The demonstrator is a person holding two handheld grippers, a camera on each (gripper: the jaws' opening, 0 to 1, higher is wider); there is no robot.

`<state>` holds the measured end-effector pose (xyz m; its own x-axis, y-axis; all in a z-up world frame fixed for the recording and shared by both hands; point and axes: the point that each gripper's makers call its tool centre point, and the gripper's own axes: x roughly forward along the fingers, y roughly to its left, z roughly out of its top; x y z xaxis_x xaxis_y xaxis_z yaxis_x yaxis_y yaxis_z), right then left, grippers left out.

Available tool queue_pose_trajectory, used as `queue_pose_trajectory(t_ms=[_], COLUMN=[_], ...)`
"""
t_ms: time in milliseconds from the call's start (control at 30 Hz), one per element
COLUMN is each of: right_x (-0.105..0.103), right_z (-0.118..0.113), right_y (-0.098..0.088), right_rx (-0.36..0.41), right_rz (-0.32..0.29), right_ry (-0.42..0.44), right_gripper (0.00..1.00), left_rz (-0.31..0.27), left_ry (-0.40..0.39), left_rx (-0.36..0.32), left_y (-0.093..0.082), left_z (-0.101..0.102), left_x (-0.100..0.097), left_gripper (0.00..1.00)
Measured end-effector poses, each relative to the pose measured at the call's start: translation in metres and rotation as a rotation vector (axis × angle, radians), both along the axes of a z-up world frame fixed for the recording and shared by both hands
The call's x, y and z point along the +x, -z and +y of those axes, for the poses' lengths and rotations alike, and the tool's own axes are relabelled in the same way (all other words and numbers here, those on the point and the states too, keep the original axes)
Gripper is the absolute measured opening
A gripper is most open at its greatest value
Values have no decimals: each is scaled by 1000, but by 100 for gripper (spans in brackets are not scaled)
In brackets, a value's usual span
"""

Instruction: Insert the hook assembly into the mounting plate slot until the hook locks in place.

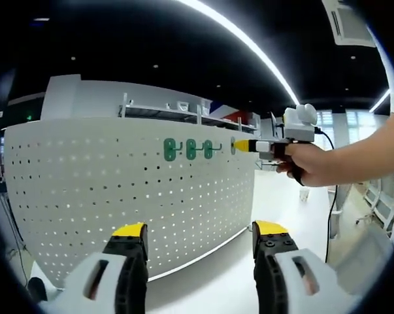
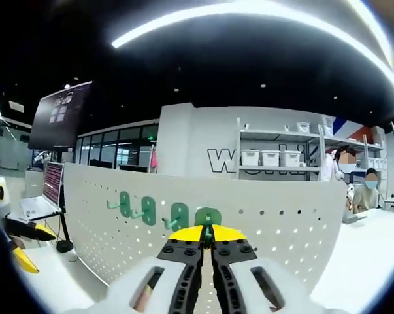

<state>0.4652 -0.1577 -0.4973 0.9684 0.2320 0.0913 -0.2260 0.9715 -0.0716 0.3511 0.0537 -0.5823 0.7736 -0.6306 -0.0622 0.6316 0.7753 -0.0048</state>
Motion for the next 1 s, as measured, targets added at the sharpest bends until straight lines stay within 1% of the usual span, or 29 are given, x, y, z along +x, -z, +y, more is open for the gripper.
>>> queue_pose_trajectory(t_ms=[233,267,333,433,467,500,567,633,700,733,800,967,1000], right_x=[12,14,15,20,21,22,24,26,27,27,28,33,33], right_z=[-6,-5,-4,-3,-3,-3,-4,-4,-2,-1,-2,-4,-6], right_y=[-5,-6,-8,-9,-9,-8,-6,-5,-4,-3,-1,4,5], right_rx=[-9,-32,-23,-42,-67,-75,-55,-73,-70,-84,-61,-74,-60], right_rz=[-27,-34,-40,-45,-49,-46,-45,-43,-42,-40,-36,-25,-22], right_ry=[19,23,17,17,22,24,22,26,18,21,19,30,34], right_gripper=[1,1,1,1,1,1,1,1,1,1,1,1,1], left_rz=[-1,-8,-15,-5,-5,-5,-7,-8,-7,-8,-8,-6,-1], left_ry=[-17,-20,-26,-39,-42,-42,-45,-49,-55,-58,-66,-77,-79], left_rx=[4,-1,-6,-10,-9,-8,-5,-5,-4,-4,-7,-7,-6], left_y=[-2,-4,-6,-4,-4,-4,-5,-5,-5,-6,-7,-7,-6], left_z=[8,10,13,16,17,17,18,20,22,23,27,32,32], left_x=[0,0,1,2,3,3,3,3,4,4,5,7,7], left_gripper=[66,65,65,65,65,65,65,65,64,64,64,64,64])
